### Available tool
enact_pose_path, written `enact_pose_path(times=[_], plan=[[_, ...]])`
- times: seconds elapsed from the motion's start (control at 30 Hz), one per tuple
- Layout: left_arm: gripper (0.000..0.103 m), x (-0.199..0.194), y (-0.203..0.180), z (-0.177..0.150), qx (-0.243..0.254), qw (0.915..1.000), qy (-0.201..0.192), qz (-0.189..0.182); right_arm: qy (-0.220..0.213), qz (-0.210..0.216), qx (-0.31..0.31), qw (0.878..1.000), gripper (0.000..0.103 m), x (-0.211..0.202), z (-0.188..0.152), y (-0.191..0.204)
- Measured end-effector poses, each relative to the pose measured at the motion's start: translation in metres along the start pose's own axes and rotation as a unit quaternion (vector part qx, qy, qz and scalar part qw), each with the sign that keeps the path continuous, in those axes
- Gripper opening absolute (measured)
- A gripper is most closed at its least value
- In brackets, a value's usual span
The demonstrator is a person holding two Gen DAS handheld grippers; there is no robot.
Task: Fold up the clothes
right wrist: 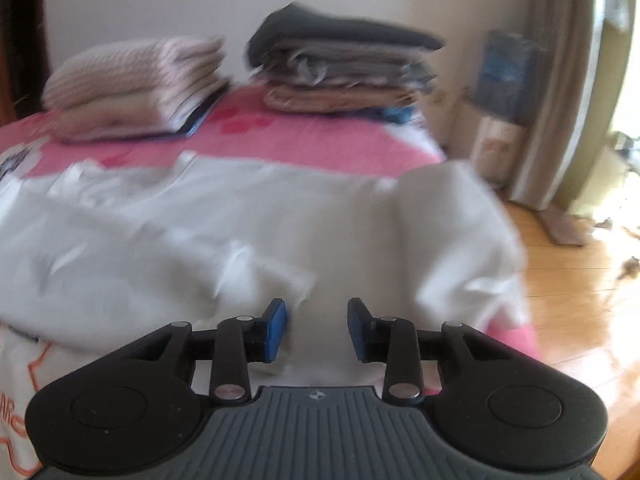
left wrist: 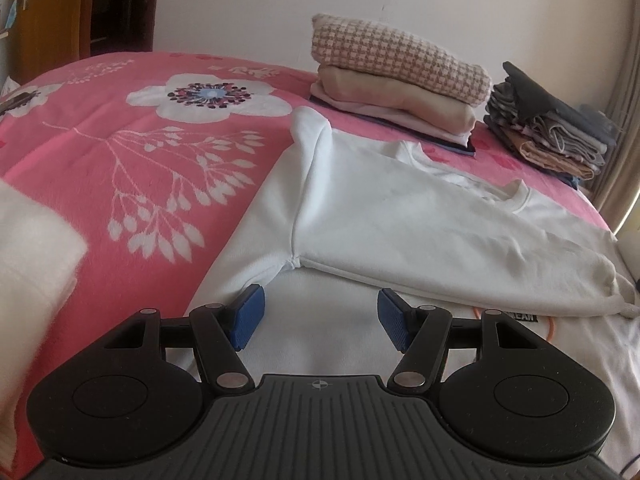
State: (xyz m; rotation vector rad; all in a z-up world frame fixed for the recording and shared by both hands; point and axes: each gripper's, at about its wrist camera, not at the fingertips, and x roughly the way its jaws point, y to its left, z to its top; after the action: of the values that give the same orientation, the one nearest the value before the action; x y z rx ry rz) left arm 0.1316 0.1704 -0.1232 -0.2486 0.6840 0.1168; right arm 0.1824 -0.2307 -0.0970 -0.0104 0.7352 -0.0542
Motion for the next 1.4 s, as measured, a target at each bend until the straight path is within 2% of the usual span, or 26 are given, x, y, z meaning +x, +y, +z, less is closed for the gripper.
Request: enact_pose_path(times=[0.1, 0.17, 0.27, 0.33, 0.37, 0.43, 0.5, 0.57, 0.63, 0.7, 0.77, 0.8, 0.9, 1.0, 1.1, 1.2, 1.37, 1.4], plan=[[0.063, -0.003, -0.003, 0.000, -0.001, 1.0000, -0.007, -0.002, -0.022, 0.066, 0.056, 0.996, 0.031, -0.016, 0.011, -0.004], [0.063, -0.004, -0.007, 0.001, 0.002, 0.9999, -0.014, -0.002, -0.036, 0.092, 0.043, 0.994, 0.031, -0.015, 0.018, 0.008], [0.063, -0.009, -0.008, 0.006, -0.004, 0.9994, -0.036, -0.001, -0.018, 0.119, 0.020, 0.993, 0.029, 0.009, 0.015, 0.027], [0.063, -0.009, -0.006, 0.012, -0.018, 0.9987, -0.048, -0.004, 0.030, 0.113, -0.004, 0.993, 0.026, 0.038, 0.002, 0.040], [0.063, -0.008, -0.005, 0.016, -0.023, 0.9983, -0.053, -0.003, 0.038, 0.104, -0.022, 0.994, 0.026, 0.047, -0.005, 0.046], [0.063, -0.002, -0.004, 0.025, -0.024, 0.9976, -0.065, 0.009, 0.013, 0.085, -0.063, 0.994, 0.026, 0.043, -0.013, 0.058], [0.063, 0.012, -0.002, 0.032, -0.024, 0.9978, -0.051, 0.035, 0.017, 0.071, -0.083, 0.994, 0.026, 0.037, -0.011, 0.067], [0.063, 0.022, 0.003, 0.036, -0.042, 0.9971, -0.035, 0.054, 0.019, 0.062, -0.091, 0.994, 0.026, 0.030, -0.008, 0.072], [0.063, 0.024, 0.011, 0.036, -0.063, 0.9958, -0.035, 0.057, 0.006, 0.072, -0.087, 0.994, 0.026, 0.021, 0.003, 0.075], [0.063, 0.020, 0.017, 0.034, -0.078, 0.9941, -0.047, 0.058, -0.018, 0.112, -0.080, 0.990, 0.026, 0.009, 0.019, 0.085], [0.063, 0.016, 0.025, 0.033, -0.098, 0.9915, -0.061, 0.059, -0.023, 0.178, -0.079, 0.981, 0.029, 0.005, 0.039, 0.105], [0.063, 0.015, 0.029, 0.035, -0.113, 0.9894, -0.069, 0.060, -0.020, 0.211, -0.081, 0.974, 0.030, 0.005, 0.048, 0.117], [0.063, 0.014, 0.043, 0.041, -0.147, 0.9824, -0.089, 0.073, 0.013, 0.290, -0.095, 0.952, 0.042, 0.027, 0.075, 0.166], [0.063, 0.034, 0.055, 0.056, -0.164, 0.9811, -0.059, 0.084, 0.037, 0.315, -0.130, 0.939, 0.047, 0.064, 0.092, 0.216], [0.063, 0.054, 0.063, 0.070, -0.152, 0.9845, -0.042, 0.077, 0.063, 0.309, -0.159, 0.936, 0.048, 0.099, 0.105, 0.258], [0.063, 0.074, 0.065, 0.078, -0.105, 0.9937, -0.022, 0.033, 0.072, 0.319, -0.172, 0.929, 0.051, 0.119, 0.115, 0.281], [0.063, 0.087, 0.062, 0.070, -0.064, 0.9964, -0.042, 0.036, 0.067, 0.312, -0.199, 0.927, 0.050, 0.121, 0.108, 0.290], [0.063, 0.088, 0.062, 0.068, -0.060, 0.9964, -0.047, 0.037, 0.065, 0.310, -0.204, 0.926, 0.048, 0.120, 0.106, 0.291]])
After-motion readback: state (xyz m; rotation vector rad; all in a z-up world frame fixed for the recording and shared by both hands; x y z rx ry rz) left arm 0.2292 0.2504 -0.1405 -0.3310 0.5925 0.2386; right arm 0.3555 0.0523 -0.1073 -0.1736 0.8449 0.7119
